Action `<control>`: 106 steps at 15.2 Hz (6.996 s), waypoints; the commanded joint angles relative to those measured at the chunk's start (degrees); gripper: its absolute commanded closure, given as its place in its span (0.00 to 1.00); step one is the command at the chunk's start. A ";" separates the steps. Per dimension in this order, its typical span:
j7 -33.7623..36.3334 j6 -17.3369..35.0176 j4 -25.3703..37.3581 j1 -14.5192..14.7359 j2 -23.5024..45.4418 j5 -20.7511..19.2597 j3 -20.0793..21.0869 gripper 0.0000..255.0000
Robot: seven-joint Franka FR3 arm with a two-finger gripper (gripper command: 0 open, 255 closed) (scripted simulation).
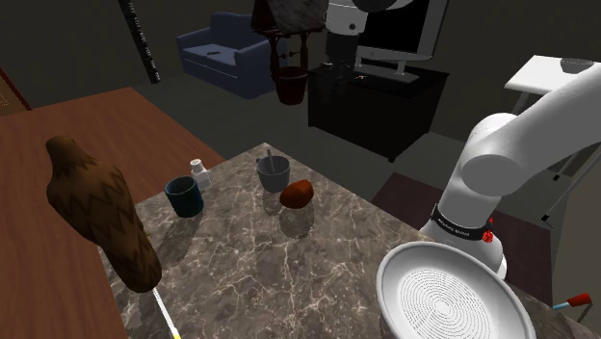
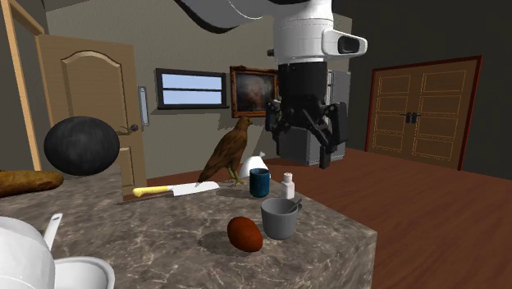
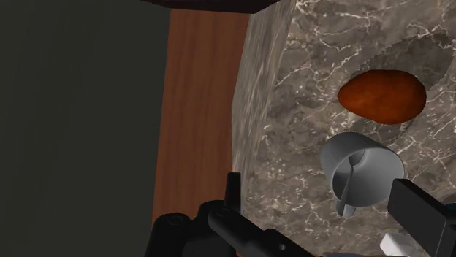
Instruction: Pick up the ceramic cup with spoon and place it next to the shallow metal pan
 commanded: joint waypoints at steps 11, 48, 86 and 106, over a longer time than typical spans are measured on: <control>1.63 19.91 0.27 3.19 21.17 4.76 3.89 0.00; 2.77 26.85 4.01 4.59 32.09 5.81 5.71 1.00; 16.12 6.76 0.98 10.92 6.89 10.24 12.82 1.00; 41.83 2.32 -2.79 24.53 -7.29 22.85 32.55 1.00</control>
